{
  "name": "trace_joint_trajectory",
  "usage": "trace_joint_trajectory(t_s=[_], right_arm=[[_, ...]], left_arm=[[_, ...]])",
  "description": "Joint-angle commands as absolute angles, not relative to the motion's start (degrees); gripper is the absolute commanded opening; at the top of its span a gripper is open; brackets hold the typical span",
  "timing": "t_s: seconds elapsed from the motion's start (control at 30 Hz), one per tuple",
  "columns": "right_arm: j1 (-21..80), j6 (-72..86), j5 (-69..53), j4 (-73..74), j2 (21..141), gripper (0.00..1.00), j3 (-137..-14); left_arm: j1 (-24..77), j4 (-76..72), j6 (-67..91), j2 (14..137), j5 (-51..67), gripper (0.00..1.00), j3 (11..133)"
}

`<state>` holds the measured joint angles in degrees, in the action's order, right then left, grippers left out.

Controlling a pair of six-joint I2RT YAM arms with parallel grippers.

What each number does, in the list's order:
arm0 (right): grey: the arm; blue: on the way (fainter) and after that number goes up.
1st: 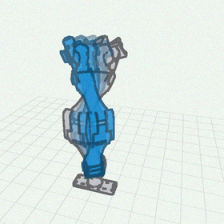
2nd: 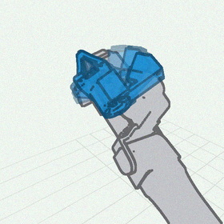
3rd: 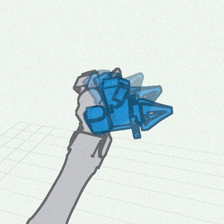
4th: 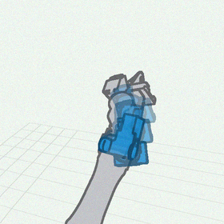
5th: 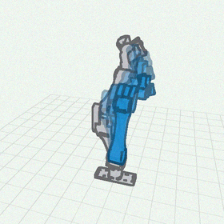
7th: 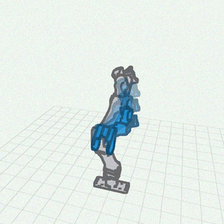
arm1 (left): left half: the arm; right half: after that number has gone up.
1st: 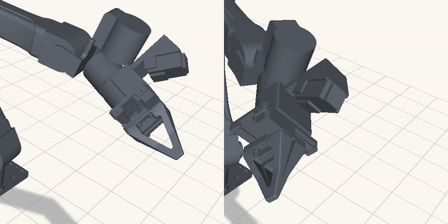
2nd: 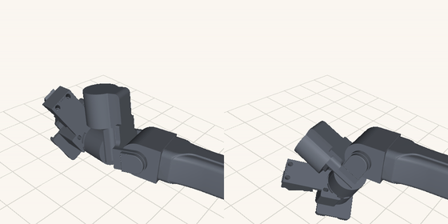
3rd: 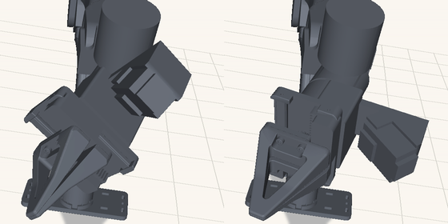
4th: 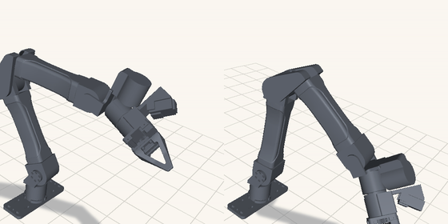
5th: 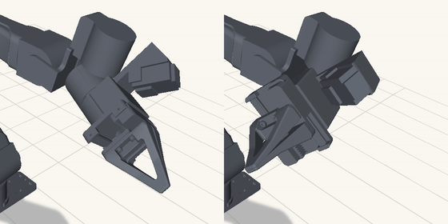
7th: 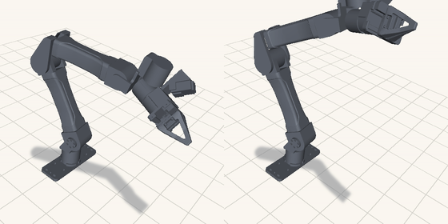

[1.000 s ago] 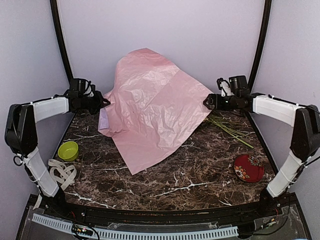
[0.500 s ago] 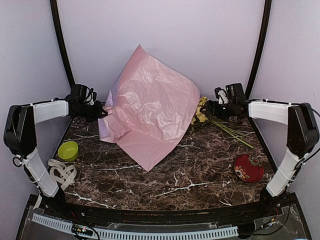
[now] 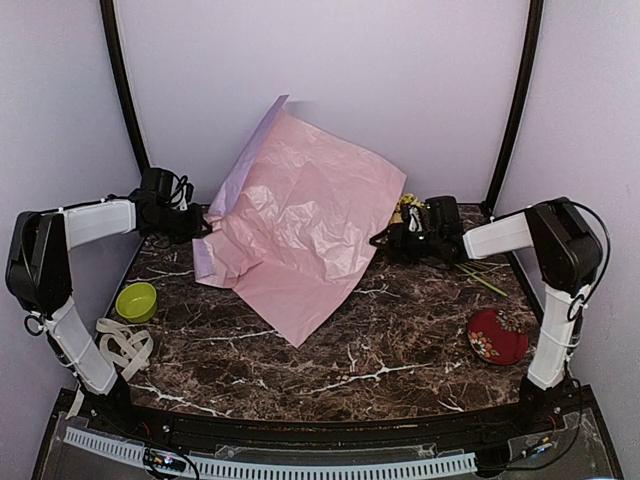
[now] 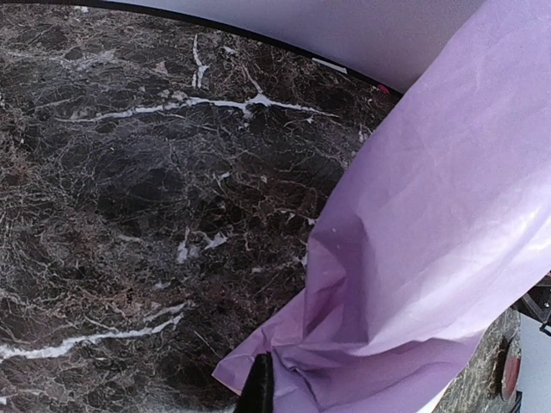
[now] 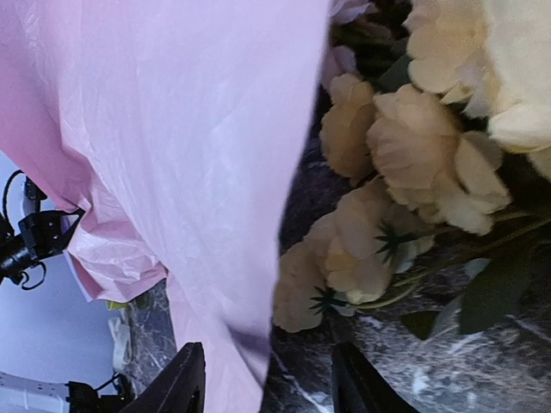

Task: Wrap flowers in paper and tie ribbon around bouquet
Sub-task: Unfold the folded wrapping paper at the center of the board.

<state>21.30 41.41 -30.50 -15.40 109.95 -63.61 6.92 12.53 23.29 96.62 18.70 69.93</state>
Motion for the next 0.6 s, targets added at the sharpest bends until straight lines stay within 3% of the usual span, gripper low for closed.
trace_joint_trajectory(t_s=[0.0, 0.13, 0.3, 0.57], right_arm=[[22.9, 50.4, -36.9, -28.0, 112.7, 0.47, -63.6], [24.1, 52.5, -39.0, -31.0, 115.5, 0.37, -65.6], [24.3, 52.7, -39.5, -31.7, 115.4, 0.0, -65.7], [24.3, 39.5, -40.9, -14.0, 106.4, 0.0, -70.6]], left_arm=[[6.9, 13.8, 21.5, 93.9, 18.1, 0.0, 71.1], [6.9, 14.1, 21.3, 94.2, 18.2, 0.0, 71.4], [6.9, 14.5, 20.6, 93.8, 17.3, 0.0, 71.4], [6.9, 24.5, 14.1, 87.7, 9.4, 0.0, 75.9]])
